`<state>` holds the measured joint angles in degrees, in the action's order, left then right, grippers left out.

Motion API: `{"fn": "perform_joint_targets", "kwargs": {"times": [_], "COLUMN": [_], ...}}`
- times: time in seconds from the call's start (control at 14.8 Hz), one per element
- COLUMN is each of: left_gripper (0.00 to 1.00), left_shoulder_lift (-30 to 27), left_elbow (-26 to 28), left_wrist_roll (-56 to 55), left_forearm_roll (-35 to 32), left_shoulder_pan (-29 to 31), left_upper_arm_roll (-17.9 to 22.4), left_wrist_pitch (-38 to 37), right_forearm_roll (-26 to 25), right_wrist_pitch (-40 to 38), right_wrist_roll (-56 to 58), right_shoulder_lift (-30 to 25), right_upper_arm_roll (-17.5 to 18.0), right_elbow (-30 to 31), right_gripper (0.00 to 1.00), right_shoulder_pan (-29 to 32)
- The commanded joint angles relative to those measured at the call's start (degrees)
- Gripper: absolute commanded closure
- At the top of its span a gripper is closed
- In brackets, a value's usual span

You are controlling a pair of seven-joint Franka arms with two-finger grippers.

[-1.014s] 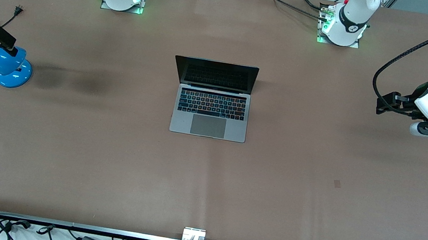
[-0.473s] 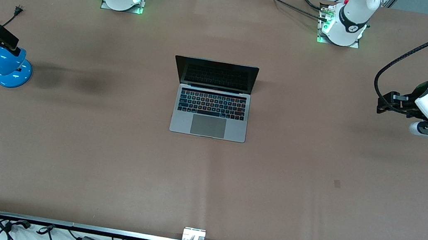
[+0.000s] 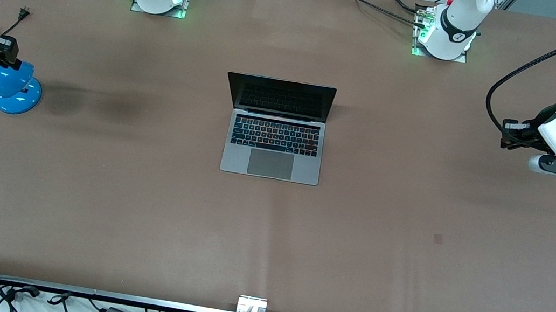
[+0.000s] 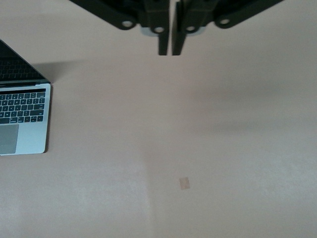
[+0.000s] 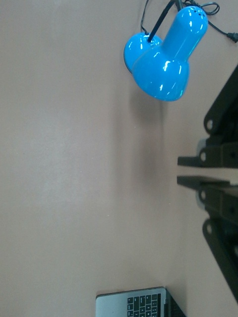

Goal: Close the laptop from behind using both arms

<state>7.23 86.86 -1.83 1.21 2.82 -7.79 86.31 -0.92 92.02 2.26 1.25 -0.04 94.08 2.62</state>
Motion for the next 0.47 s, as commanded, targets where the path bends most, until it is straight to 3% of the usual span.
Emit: {"fn": "perform_joint_targets", "kwargs": {"times": [0.0,0.27,0.41], "left_gripper": [0.99,0.99,0.99], "left_shoulder_lift": [-1.43,-1.52,-1.43], "left_elbow": [0.94,0.94,1.29], "left_wrist_roll": [2.18,2.18,2.18], "left_forearm_roll": [1.69,1.87,5.45], "left_shoulder_pan": [0.88,0.7,0.7], "left_upper_arm_roll": [0.06,-0.12,-0.03], "left_wrist_pitch": [-1.58,-4.22,-4.31], "right_forearm_roll": [0.48,0.57,0.65], "right_wrist_pitch": [-2.01,-4.56,-5.97], "right_wrist_roll": [-0.06,0.46,-0.59], "right_shoulder_lift": [-0.19,1.21,2.35], "right_upper_arm_roll": [0.22,0.22,0.22], "right_elbow": [-0.12,0.14,0.32], "right_gripper": [1.0,1.0,1.0], "right_shoulder_pan": [-1.2,-3.4,-6.81]}}
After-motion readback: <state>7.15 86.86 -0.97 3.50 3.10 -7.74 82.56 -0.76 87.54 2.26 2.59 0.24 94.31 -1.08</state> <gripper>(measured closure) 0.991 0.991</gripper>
